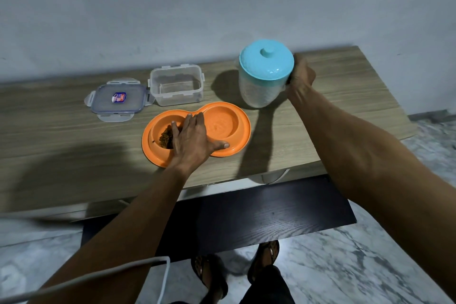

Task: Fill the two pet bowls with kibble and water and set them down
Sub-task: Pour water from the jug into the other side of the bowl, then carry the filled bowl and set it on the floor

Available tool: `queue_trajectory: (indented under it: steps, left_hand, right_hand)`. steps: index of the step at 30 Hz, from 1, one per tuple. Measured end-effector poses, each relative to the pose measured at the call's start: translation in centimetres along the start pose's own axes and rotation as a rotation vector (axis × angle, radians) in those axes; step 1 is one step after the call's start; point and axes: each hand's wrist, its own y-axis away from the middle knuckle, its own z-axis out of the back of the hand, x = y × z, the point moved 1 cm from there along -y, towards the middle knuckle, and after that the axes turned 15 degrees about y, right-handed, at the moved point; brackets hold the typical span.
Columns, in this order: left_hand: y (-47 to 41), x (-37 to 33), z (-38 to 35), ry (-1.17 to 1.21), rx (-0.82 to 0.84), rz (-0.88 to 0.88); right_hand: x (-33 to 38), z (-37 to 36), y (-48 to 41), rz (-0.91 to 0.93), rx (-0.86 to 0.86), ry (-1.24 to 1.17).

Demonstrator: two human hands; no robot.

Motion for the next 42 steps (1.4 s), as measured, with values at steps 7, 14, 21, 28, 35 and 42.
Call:
queue_trajectory:
  steps: [7,14,21,28,35,42]
  left_hand:
    - [0.0,0.1,-0.1,0.01,0.006,0.003]
    - [0.7,0.1,0.7,0.042,0.032,-0.033]
    - [1.7,2.8,3.7,0.192,-0.28,0.061]
    - [2.2,8.6,5.2,0.308,-0.279,0.486]
    - [2.3,8.8,5.2,0.321,-0.238,0.568]
    - [3.3,7.4,5.0,0.426,-0.21,0.59]
  right_hand:
    - [-0.1,0.3,1.0,0.028,0.054,-0.033]
    - [-3.9,2.8,3.1,-0.096,-0.013,-0.033]
    - [-9.2,2.5,8.6,-0.049,-0.021,0.417]
    - [-10.8,-0.6,12.3,0.127,0.145,0.826]
    - [-11.5,-1.1,12.8,0.148,0.141,0.96]
    - [-11.8,1.1,13.0,0.126,0.123,0.941]
